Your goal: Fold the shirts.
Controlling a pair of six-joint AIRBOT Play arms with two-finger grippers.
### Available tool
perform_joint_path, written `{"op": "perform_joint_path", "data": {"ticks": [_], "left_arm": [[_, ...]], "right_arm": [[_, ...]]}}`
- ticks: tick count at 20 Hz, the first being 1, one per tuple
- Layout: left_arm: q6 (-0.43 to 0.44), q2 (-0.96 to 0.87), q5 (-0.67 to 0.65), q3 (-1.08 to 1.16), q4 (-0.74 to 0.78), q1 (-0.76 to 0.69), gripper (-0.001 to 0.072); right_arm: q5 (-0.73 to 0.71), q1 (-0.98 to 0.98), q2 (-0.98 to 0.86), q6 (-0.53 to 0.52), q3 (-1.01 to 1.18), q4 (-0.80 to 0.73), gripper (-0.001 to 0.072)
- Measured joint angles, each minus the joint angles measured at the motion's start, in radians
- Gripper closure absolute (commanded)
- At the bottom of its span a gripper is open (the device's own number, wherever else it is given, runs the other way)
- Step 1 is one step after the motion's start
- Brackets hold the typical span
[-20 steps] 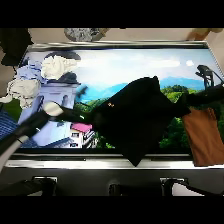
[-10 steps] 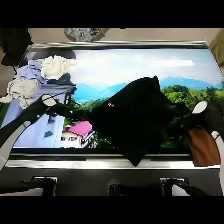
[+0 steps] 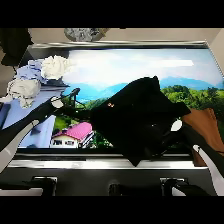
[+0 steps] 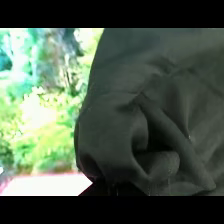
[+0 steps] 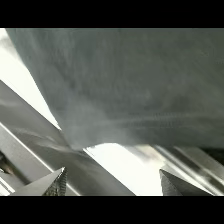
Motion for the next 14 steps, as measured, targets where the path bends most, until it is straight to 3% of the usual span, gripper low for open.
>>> {"op": "perform_joint_path", "data": {"ticks": [4,5,7,8,12,14], "left_arm": [[0.000,0.000,-0.003,0.004,-0.001,-0.001,0.0676],[0.000,0.002,-0.006,0.004,-0.001,-0.001,0.0676],[0.000,0.005,-0.010,0.005,-0.001,-0.001,0.0676],[0.000,0.008,-0.015,0.005,-0.001,-0.001,0.0678],[0.037,0.053,-0.014,0.004,-0.001,-0.001,0.0680],[0.074,0.108,0.004,0.004,0.000,0.001,0.0680]], "right_arm": [[-0.083,0.078,0.002,0.060,-0.025,0.084,0.0015],[-0.106,0.104,-0.001,0.078,-0.027,0.098,0.0094],[-0.174,0.154,-0.011,0.103,-0.032,0.101,0.0557],[-0.223,0.173,-0.014,0.107,-0.035,0.095,0.0680],[-0.289,0.209,-0.007,0.126,-0.014,0.090,0.0679],[-0.333,0.212,0.029,0.116,0.035,-0.005,0.0679]]}}
